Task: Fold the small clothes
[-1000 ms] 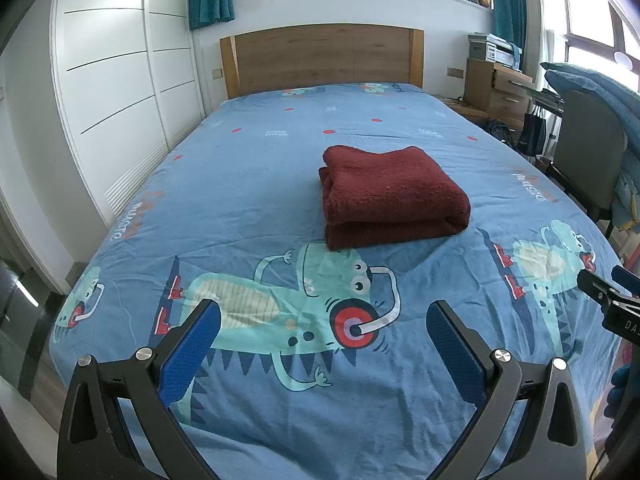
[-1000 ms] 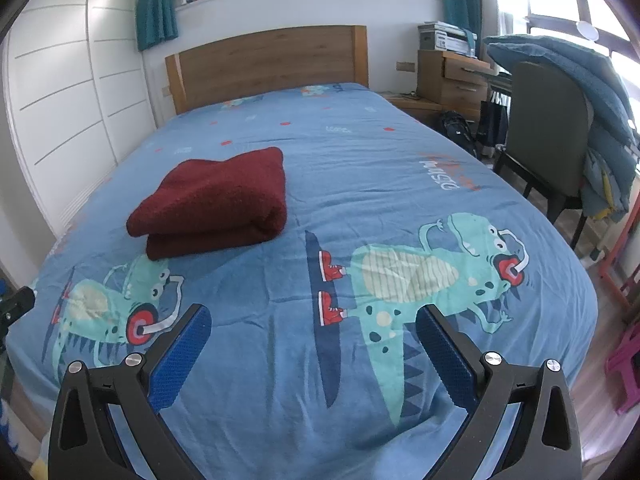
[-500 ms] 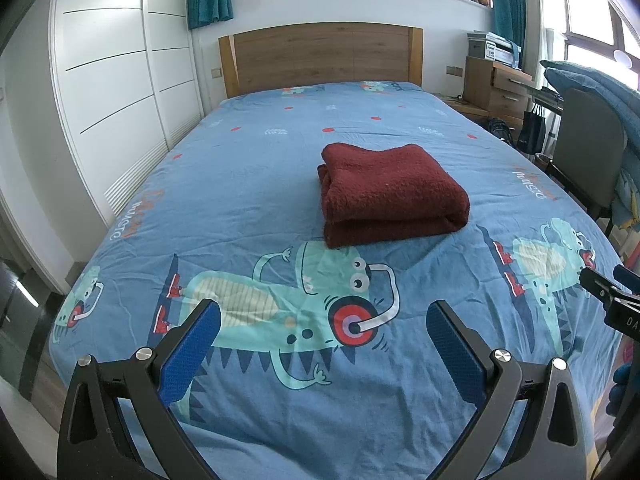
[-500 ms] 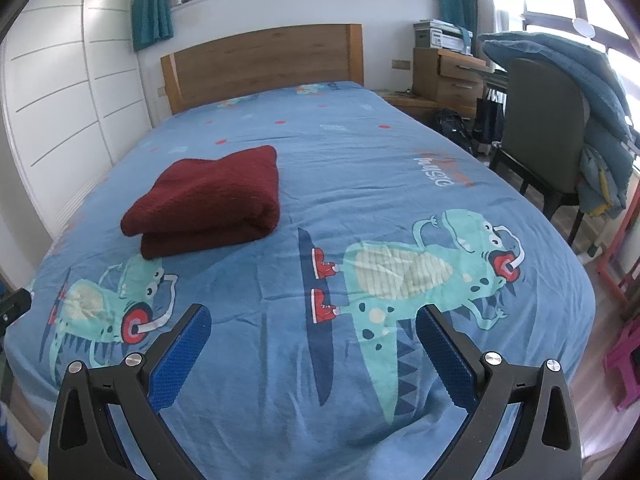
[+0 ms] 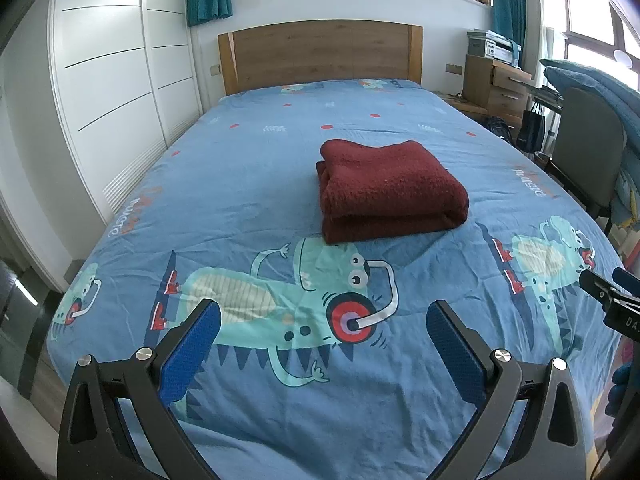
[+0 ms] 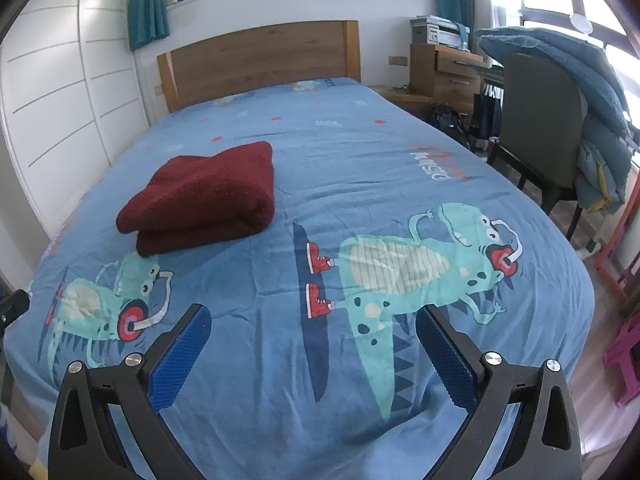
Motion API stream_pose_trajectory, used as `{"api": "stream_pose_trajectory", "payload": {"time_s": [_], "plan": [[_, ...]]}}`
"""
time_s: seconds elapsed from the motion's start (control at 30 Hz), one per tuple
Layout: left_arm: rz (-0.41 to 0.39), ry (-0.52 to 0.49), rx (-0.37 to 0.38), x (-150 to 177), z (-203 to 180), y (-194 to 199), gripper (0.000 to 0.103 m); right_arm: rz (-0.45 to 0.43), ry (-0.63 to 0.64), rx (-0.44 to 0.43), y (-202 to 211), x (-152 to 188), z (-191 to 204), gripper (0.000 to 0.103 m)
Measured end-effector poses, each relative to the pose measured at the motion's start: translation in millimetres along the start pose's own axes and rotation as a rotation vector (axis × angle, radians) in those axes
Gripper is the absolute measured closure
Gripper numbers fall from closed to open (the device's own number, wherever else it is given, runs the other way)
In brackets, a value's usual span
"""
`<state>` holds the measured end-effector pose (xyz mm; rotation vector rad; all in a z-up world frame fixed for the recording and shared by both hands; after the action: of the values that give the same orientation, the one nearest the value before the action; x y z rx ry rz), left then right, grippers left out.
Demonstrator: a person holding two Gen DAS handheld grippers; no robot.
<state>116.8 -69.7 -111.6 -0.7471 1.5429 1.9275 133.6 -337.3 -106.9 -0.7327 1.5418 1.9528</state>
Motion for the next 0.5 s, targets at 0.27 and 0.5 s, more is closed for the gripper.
{"api": "stream_pose_trajectory", "payload": {"time_s": [0.27, 0.5], "plan": [[0.004, 0.002, 0.001, 0.4, 0.2, -1.5, 0.002, 0.004, -0.001, 0.000, -1.2, 2.1, -0.7, 0.001], [0.004, 0.003, 0.001, 0.1, 0.6, -1.5, 0.002, 0.005, -0.001, 0.001, -1.0, 2.5, -0.9, 0.001]]}}
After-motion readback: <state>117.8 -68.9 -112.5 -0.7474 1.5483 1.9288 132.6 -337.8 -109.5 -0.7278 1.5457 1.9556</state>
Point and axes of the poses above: each gripper's, at about its wrist camera, not at the fingertips, and y roughly against the way its jaws point, z to its left, x to its underside, the point moved 5 cm from there along -y, roughly the way its jaws point, and after that the axes turned 11 degrees about -x, right-handed, at the moved point
